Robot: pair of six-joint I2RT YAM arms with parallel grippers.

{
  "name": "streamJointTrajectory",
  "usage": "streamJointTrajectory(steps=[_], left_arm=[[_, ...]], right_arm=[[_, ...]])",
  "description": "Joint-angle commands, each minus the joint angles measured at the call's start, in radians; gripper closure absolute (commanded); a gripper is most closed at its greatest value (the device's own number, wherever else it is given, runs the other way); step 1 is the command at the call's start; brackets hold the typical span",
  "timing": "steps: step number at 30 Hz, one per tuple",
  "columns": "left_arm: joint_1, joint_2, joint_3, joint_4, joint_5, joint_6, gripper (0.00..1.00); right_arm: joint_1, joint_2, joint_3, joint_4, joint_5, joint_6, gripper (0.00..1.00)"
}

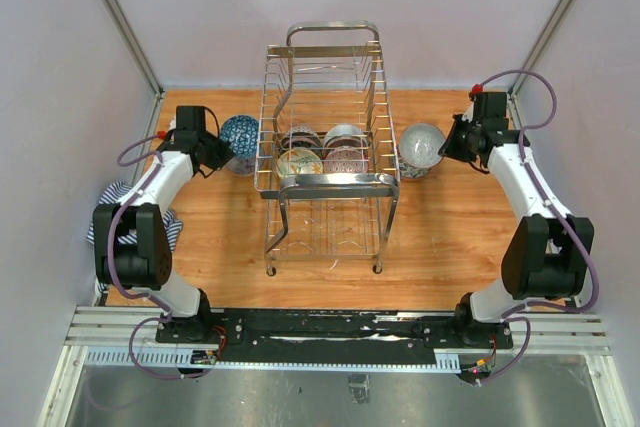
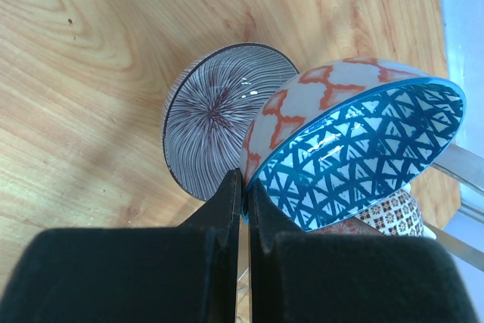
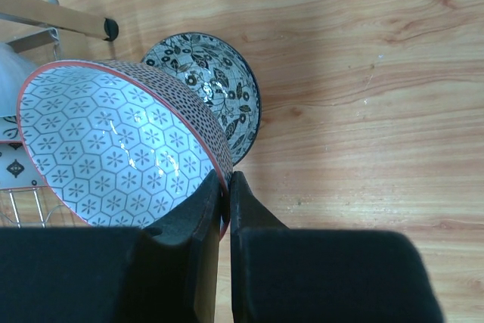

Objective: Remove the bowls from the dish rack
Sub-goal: Place the bowl with the bowl.

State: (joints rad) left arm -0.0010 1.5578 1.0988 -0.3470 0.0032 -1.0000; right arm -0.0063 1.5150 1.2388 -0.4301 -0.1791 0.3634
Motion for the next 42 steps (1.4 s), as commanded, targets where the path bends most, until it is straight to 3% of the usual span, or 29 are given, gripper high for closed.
streamJointTrajectory(steps=[1,42], left_arm=[[0.01,0.006,0.042,0.005,0.017,-0.021,0.99],[0.01,0.045,-0.002,-0.02,-0.046,0.005,1.0]], right_arm=[[-0.015,0.039,0.059,-0.014,-0.045,-0.01,0.99],[-0.015,0.285,0.179,-0.054,-0.058,-0.023,0.99]])
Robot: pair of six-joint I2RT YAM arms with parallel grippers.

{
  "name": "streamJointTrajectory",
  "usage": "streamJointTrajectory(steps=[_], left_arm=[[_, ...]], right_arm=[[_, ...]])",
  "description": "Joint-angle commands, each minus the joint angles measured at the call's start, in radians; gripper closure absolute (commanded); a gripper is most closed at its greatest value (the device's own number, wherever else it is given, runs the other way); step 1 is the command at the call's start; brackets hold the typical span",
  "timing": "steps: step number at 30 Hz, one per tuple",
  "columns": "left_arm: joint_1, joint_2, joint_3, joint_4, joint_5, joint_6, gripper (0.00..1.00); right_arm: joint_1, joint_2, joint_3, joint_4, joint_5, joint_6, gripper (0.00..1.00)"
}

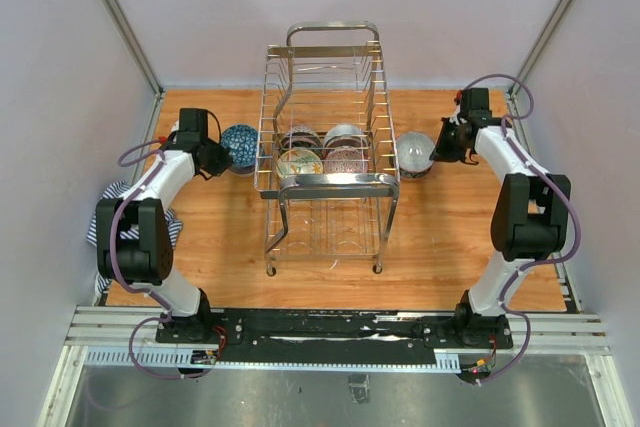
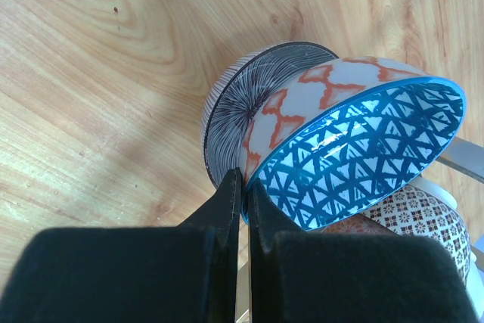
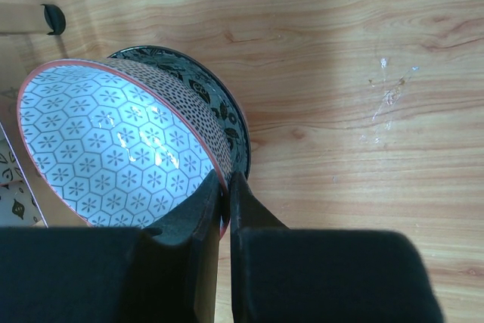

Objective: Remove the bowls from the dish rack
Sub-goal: Place the bowl with the bowl.

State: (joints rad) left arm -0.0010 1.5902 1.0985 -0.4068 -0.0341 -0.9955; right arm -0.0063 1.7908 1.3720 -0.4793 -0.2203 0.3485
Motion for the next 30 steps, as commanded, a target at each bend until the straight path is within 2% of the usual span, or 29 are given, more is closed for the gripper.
streamJointTrajectory(steps=[1,30], left_arm=[[0.01,0.016,-0.002,0.042,-0.004,0.001,0.99],[0.01,0.059,-0.01,0.071,0.054,0.007,1.0]], right_arm=[[-0.015,0.013,0.048,-0.006,-0.017,-0.008,0.99],[-0.014,0.067,0.089,-0.042,-0.006,-0.013,0.97]])
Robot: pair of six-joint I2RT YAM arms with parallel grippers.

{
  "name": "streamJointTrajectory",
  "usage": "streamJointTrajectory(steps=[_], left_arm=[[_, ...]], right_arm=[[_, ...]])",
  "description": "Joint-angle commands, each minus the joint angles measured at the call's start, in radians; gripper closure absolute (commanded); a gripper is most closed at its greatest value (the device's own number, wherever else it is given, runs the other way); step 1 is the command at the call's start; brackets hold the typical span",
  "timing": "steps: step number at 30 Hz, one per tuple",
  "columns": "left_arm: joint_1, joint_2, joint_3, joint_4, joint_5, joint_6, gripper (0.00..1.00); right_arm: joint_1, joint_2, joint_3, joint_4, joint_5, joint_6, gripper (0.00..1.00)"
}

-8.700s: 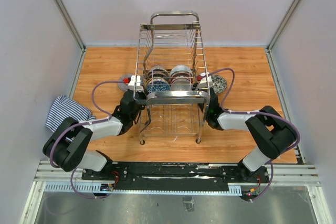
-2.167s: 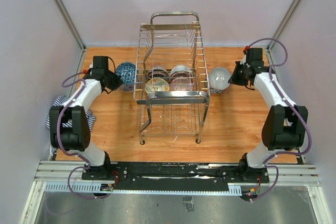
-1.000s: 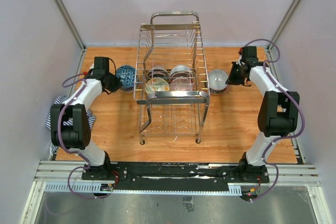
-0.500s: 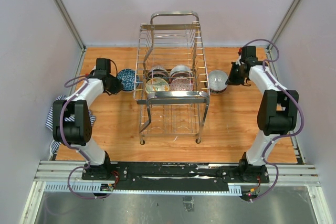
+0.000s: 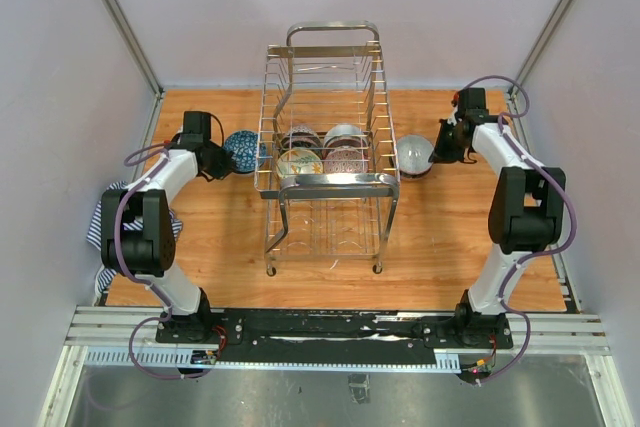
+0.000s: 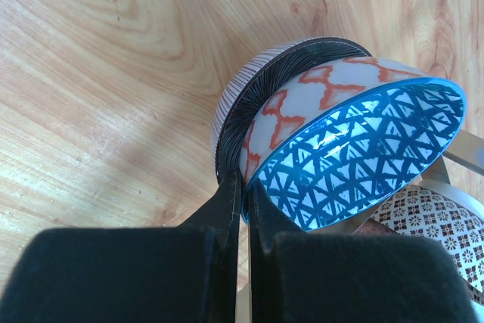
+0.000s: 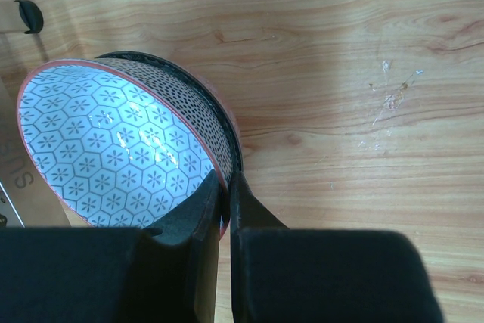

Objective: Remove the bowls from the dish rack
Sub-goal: Place the bowl with the bowl.

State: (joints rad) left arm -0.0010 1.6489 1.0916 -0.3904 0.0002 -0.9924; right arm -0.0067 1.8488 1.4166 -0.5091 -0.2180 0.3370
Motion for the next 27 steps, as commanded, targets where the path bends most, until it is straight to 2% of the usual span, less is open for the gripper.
streamJointTrajectory(steps=[1,17,27], left_arm=[[0.01,0.0,-0.003,0.054,0.02,0.004,0.99],[0.009,0.007,-0.009,0.064,0.04,0.014,0.93],[0.01,-0.001,-0.012,0.062,0.047,0.011,0.92]], right_arm=[[-0.013,0.011,0.045,-0.013,-0.008,-0.002,0.96],[-0.012,0.02,0.047,-0.016,-0.016,-0.001,0.86],[-0.012,0.013,0.042,-0.015,-0.021,0.001,0.85]])
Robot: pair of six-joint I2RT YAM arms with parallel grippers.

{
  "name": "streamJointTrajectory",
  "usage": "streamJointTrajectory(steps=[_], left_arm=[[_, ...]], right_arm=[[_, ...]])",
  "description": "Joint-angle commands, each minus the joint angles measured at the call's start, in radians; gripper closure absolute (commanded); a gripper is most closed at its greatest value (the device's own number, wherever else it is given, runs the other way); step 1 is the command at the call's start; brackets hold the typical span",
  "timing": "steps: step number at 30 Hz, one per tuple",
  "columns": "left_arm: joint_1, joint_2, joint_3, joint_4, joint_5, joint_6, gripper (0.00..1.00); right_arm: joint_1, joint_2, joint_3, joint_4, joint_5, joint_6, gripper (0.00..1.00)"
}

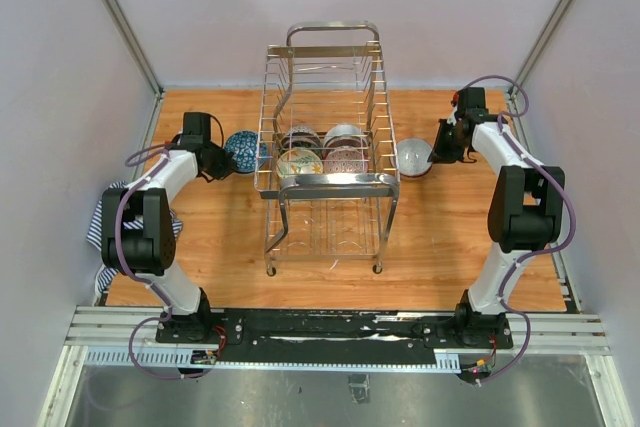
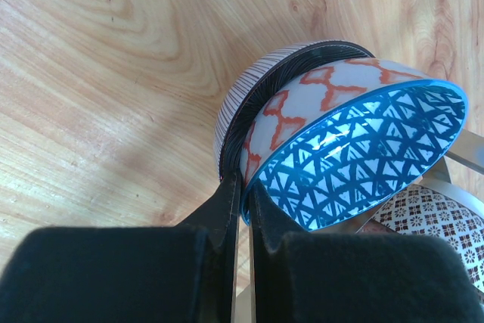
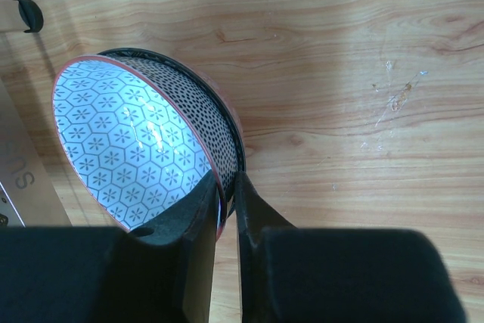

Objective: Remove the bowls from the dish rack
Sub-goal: Place the bowl with the bowl.

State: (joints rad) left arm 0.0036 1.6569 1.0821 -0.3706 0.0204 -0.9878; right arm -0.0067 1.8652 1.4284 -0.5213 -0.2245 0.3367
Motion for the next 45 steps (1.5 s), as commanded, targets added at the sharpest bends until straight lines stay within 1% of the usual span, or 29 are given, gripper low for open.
streamJointTrajectory(steps=[1,9,45], left_arm=[[0.006,-0.01,-0.003,0.042,0.028,0.006,0.92],[0.006,-0.013,-0.004,0.041,0.032,0.005,0.91],[0.006,-0.026,-0.011,0.033,0.048,0.003,0.85]], right_arm=[[-0.012,-0.003,0.031,-0.004,-0.015,0.001,0.85],[-0.012,-0.003,0.028,-0.003,-0.018,0.003,0.82],[-0.012,-0.018,0.018,-0.003,-0.027,0.005,0.75]])
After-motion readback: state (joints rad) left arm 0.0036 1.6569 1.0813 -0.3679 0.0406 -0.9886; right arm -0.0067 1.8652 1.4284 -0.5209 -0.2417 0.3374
